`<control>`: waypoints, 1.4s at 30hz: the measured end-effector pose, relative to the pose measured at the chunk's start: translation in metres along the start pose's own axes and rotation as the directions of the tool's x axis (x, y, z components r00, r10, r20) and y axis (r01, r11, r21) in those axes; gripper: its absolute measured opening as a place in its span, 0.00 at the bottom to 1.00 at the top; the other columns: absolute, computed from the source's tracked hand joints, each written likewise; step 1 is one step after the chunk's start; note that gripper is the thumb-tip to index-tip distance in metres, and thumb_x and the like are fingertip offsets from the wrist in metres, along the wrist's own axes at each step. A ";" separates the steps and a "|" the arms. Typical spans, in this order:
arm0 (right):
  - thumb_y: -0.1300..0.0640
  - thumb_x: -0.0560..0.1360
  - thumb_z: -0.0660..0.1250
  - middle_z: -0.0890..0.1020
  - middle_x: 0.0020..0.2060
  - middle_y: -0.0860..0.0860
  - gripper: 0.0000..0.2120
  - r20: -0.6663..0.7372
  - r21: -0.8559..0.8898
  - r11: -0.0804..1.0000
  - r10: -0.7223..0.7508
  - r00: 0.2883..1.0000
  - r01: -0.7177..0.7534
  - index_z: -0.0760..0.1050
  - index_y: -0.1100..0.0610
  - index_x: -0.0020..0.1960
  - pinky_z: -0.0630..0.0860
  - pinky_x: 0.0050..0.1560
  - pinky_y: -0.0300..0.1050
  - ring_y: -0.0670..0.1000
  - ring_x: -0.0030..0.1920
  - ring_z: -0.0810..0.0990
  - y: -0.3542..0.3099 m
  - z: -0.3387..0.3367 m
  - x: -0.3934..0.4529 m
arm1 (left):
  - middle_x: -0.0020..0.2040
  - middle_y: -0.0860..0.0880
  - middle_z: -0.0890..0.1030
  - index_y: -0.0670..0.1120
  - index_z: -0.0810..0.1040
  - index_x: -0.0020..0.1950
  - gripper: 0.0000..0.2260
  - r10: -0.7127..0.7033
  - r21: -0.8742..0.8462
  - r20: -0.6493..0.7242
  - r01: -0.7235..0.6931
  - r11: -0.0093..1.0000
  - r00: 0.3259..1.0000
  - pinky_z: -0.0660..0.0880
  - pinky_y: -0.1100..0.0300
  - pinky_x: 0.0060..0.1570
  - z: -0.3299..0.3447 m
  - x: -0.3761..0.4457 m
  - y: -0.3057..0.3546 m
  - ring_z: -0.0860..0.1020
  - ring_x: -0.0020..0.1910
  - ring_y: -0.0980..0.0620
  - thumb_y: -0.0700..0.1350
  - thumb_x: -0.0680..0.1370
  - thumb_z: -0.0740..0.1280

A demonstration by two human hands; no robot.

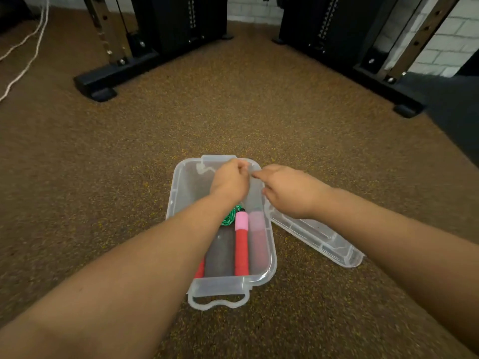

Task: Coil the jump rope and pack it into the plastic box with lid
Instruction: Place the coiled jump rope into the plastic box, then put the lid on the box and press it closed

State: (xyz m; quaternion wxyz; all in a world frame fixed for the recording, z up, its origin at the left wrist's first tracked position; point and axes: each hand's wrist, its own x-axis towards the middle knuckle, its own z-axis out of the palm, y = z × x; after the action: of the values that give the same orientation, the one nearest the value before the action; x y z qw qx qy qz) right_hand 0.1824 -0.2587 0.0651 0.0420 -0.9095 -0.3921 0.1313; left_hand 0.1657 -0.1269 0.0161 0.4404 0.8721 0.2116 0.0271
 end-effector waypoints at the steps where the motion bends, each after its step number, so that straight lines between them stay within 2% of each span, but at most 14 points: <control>1: 0.61 0.79 0.56 0.73 0.66 0.56 0.22 -0.018 -0.039 0.999 -0.017 1.000 0.016 0.64 0.57 0.72 0.65 0.65 0.47 0.56 0.66 0.71 0.011 -0.005 -0.014 | 0.60 0.45 0.79 0.45 0.77 0.60 0.12 0.060 -0.013 0.011 -0.060 0.998 0.998 0.68 0.62 0.54 0.004 -0.003 0.011 0.76 0.59 0.47 0.41 0.80 0.57; 5: 0.58 0.80 0.56 0.73 0.67 0.52 0.20 -0.069 -0.061 0.998 -0.007 0.998 0.003 0.66 0.55 0.71 0.63 0.66 0.42 0.52 0.68 0.69 0.062 0.013 -0.073 | 0.61 0.44 0.75 0.44 0.76 0.62 0.13 0.318 0.077 0.073 -0.324 0.943 0.945 0.67 0.60 0.61 0.029 -0.020 0.045 0.75 0.60 0.48 0.39 0.79 0.58; 8: 0.56 0.79 0.59 0.74 0.66 0.50 0.19 -0.060 0.017 0.995 0.102 0.993 -0.101 0.69 0.53 0.70 0.65 0.67 0.45 0.51 0.68 0.70 0.099 0.057 -0.111 | 0.61 0.46 0.74 0.46 0.77 0.60 0.12 0.446 0.179 0.232 -0.488 0.854 0.865 0.68 0.57 0.62 0.057 -0.038 0.060 0.73 0.61 0.49 0.40 0.79 0.59; 10: 0.56 0.78 0.61 0.74 0.65 0.50 0.18 -0.067 0.057 0.983 0.176 0.982 -0.172 0.71 0.53 0.68 0.65 0.67 0.44 0.51 0.67 0.71 0.117 0.086 -0.132 | 0.62 0.47 0.73 0.46 0.76 0.61 0.12 0.465 0.216 0.346 -0.552 0.805 0.815 0.67 0.57 0.63 0.081 -0.049 0.062 0.72 0.62 0.49 0.41 0.79 0.59; 14: 0.57 0.74 0.67 0.78 0.60 0.53 0.17 -0.083 0.119 0.951 0.295 0.952 -0.284 0.76 0.55 0.63 0.70 0.64 0.47 0.55 0.62 0.76 0.145 0.140 -0.160 | 0.65 0.48 0.70 0.48 0.72 0.65 0.15 0.331 0.281 0.503 -0.513 0.811 0.798 0.67 0.54 0.65 0.130 -0.066 0.046 0.69 0.65 0.48 0.43 0.79 0.60; 18: 0.56 0.71 0.71 0.79 0.56 0.54 0.17 -0.139 0.135 0.956 0.280 0.950 -0.262 0.77 0.55 0.59 0.75 0.61 0.51 0.57 0.58 0.79 0.165 0.171 -0.166 | 0.69 0.47 0.68 0.48 0.65 0.71 0.21 0.202 0.407 0.581 -0.497 0.766 0.788 0.64 0.50 0.69 0.167 -0.076 0.023 0.66 0.69 0.46 0.45 0.78 0.61; 23: 0.54 0.71 0.72 0.80 0.57 0.54 0.17 -0.174 0.111 0.976 0.207 0.963 -0.190 0.78 0.54 0.59 0.72 0.66 0.57 0.58 0.61 0.78 0.181 0.188 -0.168 | 0.79 0.46 0.48 0.45 0.48 0.78 0.31 0.138 0.503 0.641 -0.549 0.667 0.755 0.47 0.53 0.76 0.189 -0.081 0.002 0.47 0.78 0.48 0.47 0.80 0.60; 26: 0.53 0.67 0.77 0.82 0.56 0.53 0.20 -0.232 0.078 0.983 0.180 0.956 -0.166 0.79 0.54 0.57 0.66 0.66 0.52 0.55 0.59 0.80 0.182 0.195 -0.171 | 0.79 0.48 0.41 0.46 0.42 0.78 0.32 0.094 0.550 0.668 -0.574 0.607 0.739 0.42 0.52 0.76 0.196 -0.085 -0.007 0.42 0.78 0.50 0.49 0.81 0.58; 28: 0.55 0.66 0.77 0.83 0.54 0.52 0.17 -0.282 0.089 0.982 0.184 0.941 -0.165 0.81 0.53 0.54 0.65 0.65 0.50 0.55 0.58 0.81 0.183 0.198 -0.171 | 0.79 0.48 0.38 0.47 0.41 0.78 0.32 0.094 0.561 0.665 -0.579 0.591 0.741 0.39 0.53 0.75 0.198 -0.089 -0.010 0.40 0.77 0.51 0.50 0.81 0.56; 31: 0.57 0.68 0.76 0.85 0.51 0.51 0.09 -0.327 0.100 0.987 0.150 0.933 -0.124 0.80 0.54 0.47 0.66 0.65 0.52 0.55 0.56 0.82 0.184 0.201 -0.171 | 0.79 0.49 0.40 0.48 0.40 0.78 0.31 0.132 0.564 0.647 -0.588 0.580 0.751 0.36 0.55 0.74 0.197 -0.091 -0.010 0.41 0.77 0.52 0.50 0.81 0.56; 34: 0.56 0.72 0.71 0.85 0.51 0.51 0.05 -0.374 0.112 0.988 0.142 0.916 -0.108 0.80 0.54 0.48 0.65 0.68 0.52 0.54 0.57 0.82 0.184 0.194 -0.176 | 0.79 0.49 0.43 0.48 0.42 0.78 0.30 0.206 0.559 0.609 -0.598 0.574 0.766 0.35 0.57 0.72 0.192 -0.090 -0.005 0.42 0.77 0.52 0.48 0.82 0.56; 38: 0.52 0.76 0.63 0.84 0.53 0.51 0.09 -0.461 0.108 0.990 0.133 0.878 -0.094 0.79 0.54 0.50 0.64 0.70 0.55 0.54 0.60 0.80 0.187 0.164 -0.183 | 0.79 0.49 0.51 0.48 0.49 0.78 0.28 0.402 0.525 0.503 -0.640 0.561 0.765 0.36 0.59 0.72 0.184 -0.088 0.006 0.47 0.78 0.52 0.44 0.81 0.57; 40: 0.51 0.77 0.59 0.84 0.53 0.50 0.10 -0.487 0.097 0.993 0.106 0.867 -0.067 0.77 0.53 0.50 0.63 0.72 0.54 0.53 0.61 0.79 0.188 0.148 -0.186 | 0.77 0.50 0.58 0.49 0.55 0.77 0.26 0.489 0.492 0.439 -0.657 0.571 0.754 0.41 0.59 0.74 0.181 -0.085 0.013 0.53 0.77 0.51 0.39 0.80 0.58; 42: 0.50 0.78 0.58 0.84 0.54 0.49 0.11 -0.510 0.092 0.995 0.082 0.856 -0.040 0.76 0.53 0.52 0.60 0.73 0.54 0.52 0.63 0.78 0.187 0.135 -0.188 | 0.72 0.49 0.69 0.49 0.64 0.73 0.24 0.550 0.466 0.392 -0.675 0.572 0.737 0.52 0.60 0.73 0.175 -0.081 0.023 0.64 0.73 0.50 0.36 0.78 0.61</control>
State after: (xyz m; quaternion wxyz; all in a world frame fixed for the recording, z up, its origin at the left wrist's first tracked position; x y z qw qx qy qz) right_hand 0.1529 -0.5271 -0.0595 0.1761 -0.9213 -0.3324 -0.0991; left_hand 0.1405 -0.3034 -0.0615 0.1340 0.9787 -0.1535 0.0235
